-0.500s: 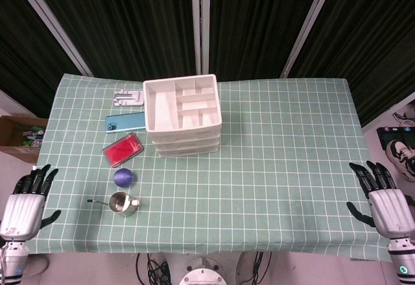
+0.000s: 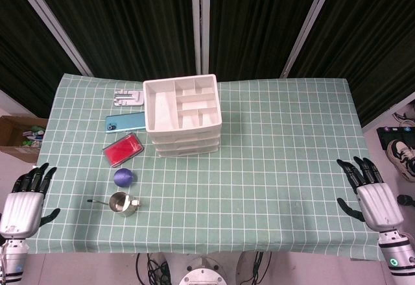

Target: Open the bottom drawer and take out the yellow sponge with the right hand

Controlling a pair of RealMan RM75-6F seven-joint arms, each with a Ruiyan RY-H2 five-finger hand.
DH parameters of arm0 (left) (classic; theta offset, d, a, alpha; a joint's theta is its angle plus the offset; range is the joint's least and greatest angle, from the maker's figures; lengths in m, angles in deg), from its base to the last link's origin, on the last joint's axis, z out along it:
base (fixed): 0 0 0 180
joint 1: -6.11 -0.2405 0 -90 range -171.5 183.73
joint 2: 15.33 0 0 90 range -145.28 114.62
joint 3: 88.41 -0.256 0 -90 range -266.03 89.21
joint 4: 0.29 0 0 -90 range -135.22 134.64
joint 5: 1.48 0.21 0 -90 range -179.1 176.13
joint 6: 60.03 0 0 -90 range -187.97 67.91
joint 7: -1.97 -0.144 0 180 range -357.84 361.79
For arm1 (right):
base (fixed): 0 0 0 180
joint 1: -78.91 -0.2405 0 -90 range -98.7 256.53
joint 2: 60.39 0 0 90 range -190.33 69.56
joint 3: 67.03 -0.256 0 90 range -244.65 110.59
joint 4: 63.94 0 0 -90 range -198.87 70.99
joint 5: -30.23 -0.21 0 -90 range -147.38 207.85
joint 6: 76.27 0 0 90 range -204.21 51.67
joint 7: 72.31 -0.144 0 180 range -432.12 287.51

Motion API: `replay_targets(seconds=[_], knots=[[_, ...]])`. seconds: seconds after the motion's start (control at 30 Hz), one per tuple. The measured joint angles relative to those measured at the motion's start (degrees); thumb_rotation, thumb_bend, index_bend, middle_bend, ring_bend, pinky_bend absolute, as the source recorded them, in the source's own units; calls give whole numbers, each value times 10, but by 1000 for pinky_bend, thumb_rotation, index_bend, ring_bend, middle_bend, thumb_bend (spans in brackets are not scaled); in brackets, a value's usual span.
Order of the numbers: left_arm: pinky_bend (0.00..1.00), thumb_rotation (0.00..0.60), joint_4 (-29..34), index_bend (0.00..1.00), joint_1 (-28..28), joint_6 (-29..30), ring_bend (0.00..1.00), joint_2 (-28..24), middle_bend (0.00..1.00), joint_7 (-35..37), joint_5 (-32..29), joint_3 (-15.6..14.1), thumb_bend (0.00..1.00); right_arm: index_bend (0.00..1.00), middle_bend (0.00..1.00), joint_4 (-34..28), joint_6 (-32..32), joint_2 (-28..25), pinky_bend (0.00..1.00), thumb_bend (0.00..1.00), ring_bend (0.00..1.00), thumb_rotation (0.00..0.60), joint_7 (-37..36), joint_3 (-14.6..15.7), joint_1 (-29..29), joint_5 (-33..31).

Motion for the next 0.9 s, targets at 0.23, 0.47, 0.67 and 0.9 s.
replay_targets(seconds=[0.23, 0.47, 0.67, 0.9], knots=[[190, 600, -7, 125, -5, 10, 107, 4, 77, 11, 9, -3, 0, 0, 451, -15, 32, 22, 432, 181, 343, 600, 11, -2, -35, 35], [190, 600, -14, 126, -17, 29, 107, 5, 77, 28, 18, -8, 0, 15, 587, -57, 165, 50, 582, 180, 509, 600, 98, -29, -122, 23], [190, 600, -28, 128, -28, 39, 107, 8, 77, 48, 13, -10, 0, 64, 673, -67, 263, 99, 702, 193, 625, 600, 265, -65, -199, -38], [190, 600, -46, 132, -33, 42, 107, 13, 80, 71, 9, -8, 0, 147, 820, -40, 339, 189, 846, 295, 786, 600, 483, -93, -293, -134]])
